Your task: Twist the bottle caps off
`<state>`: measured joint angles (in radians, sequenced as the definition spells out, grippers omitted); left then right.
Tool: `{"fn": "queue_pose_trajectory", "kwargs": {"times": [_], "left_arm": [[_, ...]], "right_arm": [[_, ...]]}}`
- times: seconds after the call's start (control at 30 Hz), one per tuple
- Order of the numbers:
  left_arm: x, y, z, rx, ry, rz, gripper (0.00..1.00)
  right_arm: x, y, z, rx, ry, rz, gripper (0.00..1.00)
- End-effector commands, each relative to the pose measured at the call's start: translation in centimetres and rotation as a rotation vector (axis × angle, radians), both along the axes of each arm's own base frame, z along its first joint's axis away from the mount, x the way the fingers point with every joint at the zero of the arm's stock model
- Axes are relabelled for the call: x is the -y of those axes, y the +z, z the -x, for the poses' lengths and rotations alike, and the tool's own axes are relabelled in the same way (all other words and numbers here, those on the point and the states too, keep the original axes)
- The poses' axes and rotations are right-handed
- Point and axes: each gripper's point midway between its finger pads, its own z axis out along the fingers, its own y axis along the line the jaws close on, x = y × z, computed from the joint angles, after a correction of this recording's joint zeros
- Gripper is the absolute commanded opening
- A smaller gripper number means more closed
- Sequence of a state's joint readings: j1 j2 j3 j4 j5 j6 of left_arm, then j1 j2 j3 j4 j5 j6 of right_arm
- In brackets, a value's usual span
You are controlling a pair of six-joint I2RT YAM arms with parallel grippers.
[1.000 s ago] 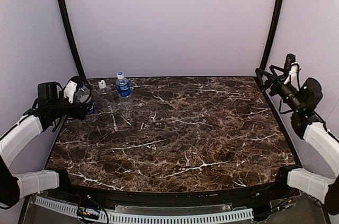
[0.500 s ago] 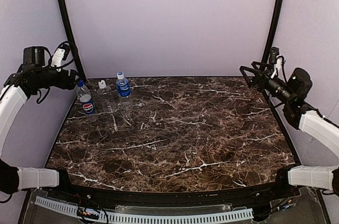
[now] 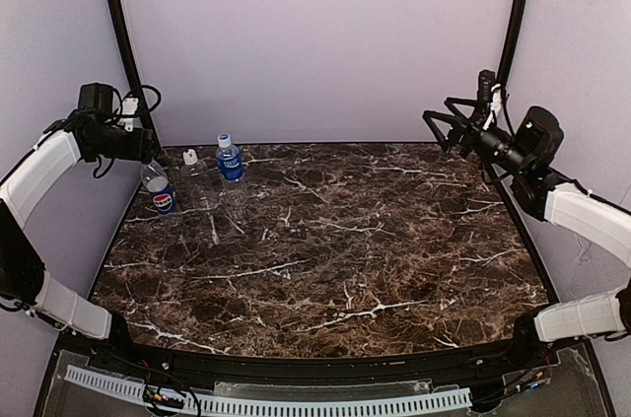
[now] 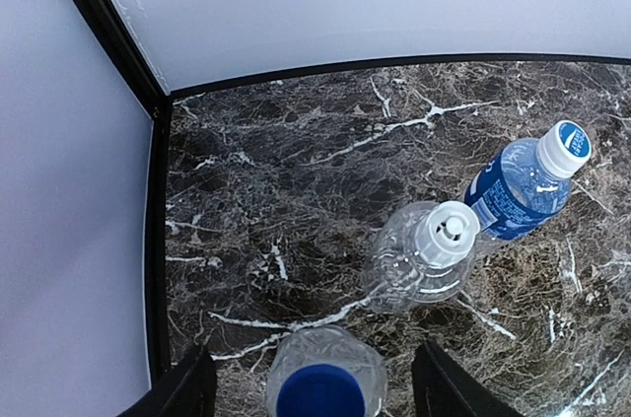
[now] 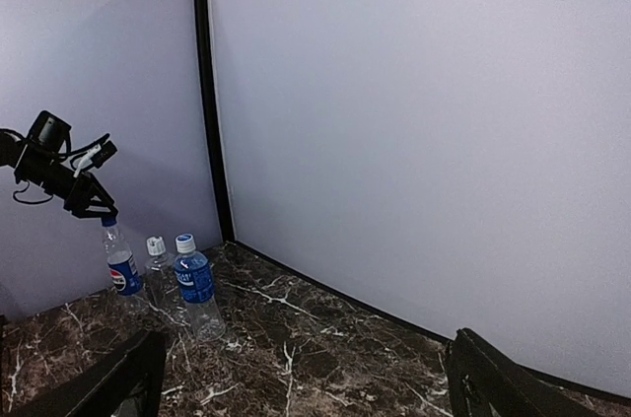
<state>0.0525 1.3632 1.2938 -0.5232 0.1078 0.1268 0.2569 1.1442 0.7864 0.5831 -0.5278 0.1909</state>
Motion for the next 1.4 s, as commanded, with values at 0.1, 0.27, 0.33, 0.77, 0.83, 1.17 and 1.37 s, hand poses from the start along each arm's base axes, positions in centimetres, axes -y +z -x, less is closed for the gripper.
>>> {"fn": "queue_pose_trajectory", "kwargs": {"times": [0.1, 0.27, 0.33, 0.77, 0.83, 1.17, 1.37], "left_arm": [[-0.2, -1.0, 0.7, -0.019, 0.014, 0.01, 0.59], [-0.2, -1.1, 0.7, -0.024, 0.016, 0.011, 0.52], [-0.2, -0.9, 0.7, -0.02, 0.016, 0.011, 0.51], [-0.1, -2.0, 1.2, -0.052, 0.012, 0.015, 0.41], [0.0, -2.1, 1.1, -0.052, 0.011, 0.018, 0.39], [0.2, -2.4, 1.3, -0.067, 0.004, 0.028, 0.19], [-0.1, -1.2, 2.2, -0.073, -0.021, -0.025, 0.01]], "right_arm": [[-1.5, 0.9, -0.7, 0.041, 0.031, 0.005, 0.99], [-2.3, 0.8, -1.0, 0.046, 0.049, 0.014, 0.99], [-2.6, 1.0, -1.0, 0.051, 0.059, 0.016, 0.99], [-3.1, 1.4, -0.5, 0.071, 0.07, 0.03, 0.98], [-3.0, 1.4, -0.6, 0.069, 0.067, 0.03, 0.99], [-3.0, 1.6, -0.5, 0.074, 0.067, 0.031, 0.99], [-3.5, 1.7, -0.5, 0.069, 0.074, 0.046, 0.99]]}}
